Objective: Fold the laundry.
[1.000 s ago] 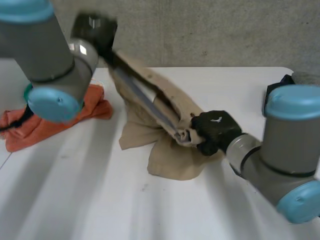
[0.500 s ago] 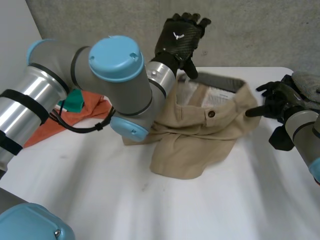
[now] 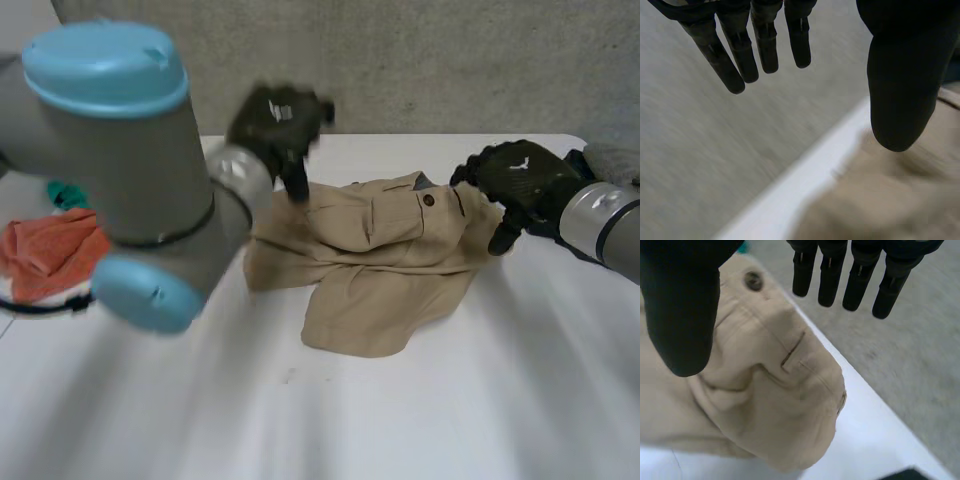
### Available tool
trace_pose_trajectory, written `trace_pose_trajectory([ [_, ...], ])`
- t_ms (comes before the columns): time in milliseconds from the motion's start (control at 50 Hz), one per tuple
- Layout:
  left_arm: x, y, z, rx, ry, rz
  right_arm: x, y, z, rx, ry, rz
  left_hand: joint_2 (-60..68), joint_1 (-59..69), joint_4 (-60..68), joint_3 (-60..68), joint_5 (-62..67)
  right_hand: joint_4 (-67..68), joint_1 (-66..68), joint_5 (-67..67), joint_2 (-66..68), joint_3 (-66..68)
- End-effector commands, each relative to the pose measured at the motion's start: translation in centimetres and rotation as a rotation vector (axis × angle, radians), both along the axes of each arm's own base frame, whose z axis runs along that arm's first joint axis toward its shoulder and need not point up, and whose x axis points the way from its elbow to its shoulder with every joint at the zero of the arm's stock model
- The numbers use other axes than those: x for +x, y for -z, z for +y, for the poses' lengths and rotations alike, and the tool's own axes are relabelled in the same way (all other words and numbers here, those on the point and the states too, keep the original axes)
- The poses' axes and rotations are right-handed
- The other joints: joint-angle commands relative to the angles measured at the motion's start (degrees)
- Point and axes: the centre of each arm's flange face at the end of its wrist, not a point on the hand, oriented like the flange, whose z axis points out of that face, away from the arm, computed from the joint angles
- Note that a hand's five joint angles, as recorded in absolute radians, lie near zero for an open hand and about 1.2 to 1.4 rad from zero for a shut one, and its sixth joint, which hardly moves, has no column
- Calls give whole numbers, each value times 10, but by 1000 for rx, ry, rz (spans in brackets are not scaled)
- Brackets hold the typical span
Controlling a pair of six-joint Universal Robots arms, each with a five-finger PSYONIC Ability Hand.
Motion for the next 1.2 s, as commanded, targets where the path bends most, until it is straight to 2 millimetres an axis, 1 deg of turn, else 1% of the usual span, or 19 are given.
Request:
trace_pose_trajectory([
  [20,2,61,66,236,107,-188,-8,20,-6,-76,-189,203,75,70,72,74,71,119,116,114,121,119],
  [80,-3,81,82,280,145,-212,-13,25,-9,-89,-244,266,68,64,66,68,65,121,117,116,123,120],
  [180,-19,100,88,265,172,-211,-15,39,-14,-103,-315,324,-32,-37,-35,-33,-36,89,85,84,91,89],
  [220,-29,105,85,240,182,-198,-14,47,-18,-115,-339,346,-86,-91,-89,-87,-90,-3,-7,-8,-1,-4],
  [300,-44,113,77,202,194,-198,-11,63,-25,-133,-360,371,-97,-101,-99,-97,-100,-130,-133,-135,-127,-130],
  [520,-70,141,59,146,206,-338,3,98,-56,-268,-333,357,-105,-110,-108,-106,-109,-130,-133,-135,-128,-130],
  [640,-77,152,54,127,219,-388,9,109,-66,-309,-292,335,-61,-66,-64,-62,-65,15,11,10,17,14],
  [660,-79,154,53,120,220,-398,9,110,-68,-314,-282,332,-11,-16,-14,-12,-15,50,46,45,52,49],
  [720,-83,156,55,113,234,-404,12,111,-71,-325,-257,315,116,112,114,116,113,319,315,314,321,318],
  [740,-84,156,56,107,239,-407,13,112,-71,-320,-245,306,287,282,284,286,283,484,481,479,486,484],
  [760,-85,155,56,103,237,-404,13,111,-72,-319,-233,302,383,379,381,383,380,569,566,564,571,569],
  [800,-86,153,56,96,235,-396,12,111,-73,-309,-215,293,565,561,563,565,562,570,567,565,572,570],
  [880,-90,140,50,52,211,-347,9,101,-70,-266,-162,268,573,568,570,572,569,570,567,565,572,570],
  [940,-84,121,37,18,137,-303,6,85,-64,-210,-119,222,573,568,570,572,569,570,567,565,572,570],
  [1060,-50,61,6,-27,-21,-199,1,43,-47,-42,-14,65,573,568,570,572,569,570,567,565,572,570],
  [1140,-40,52,2,-12,15,-155,4,34,-32,72,26,13,573,568,570,572,569,570,567,565,572,570],
  [1160,-40,56,5,4,39,-155,5,34,-30,85,26,13,535,530,532,534,531,570,567,565,572,570],
  [1180,-42,59,9,21,69,-154,6,33,-28,92,26,16,379,375,377,379,376,570,567,565,572,570],
  [1200,-46,68,19,60,131,-152,7,32,-26,94,27,19,113,108,110,112,109,570,567,565,572,570],
])
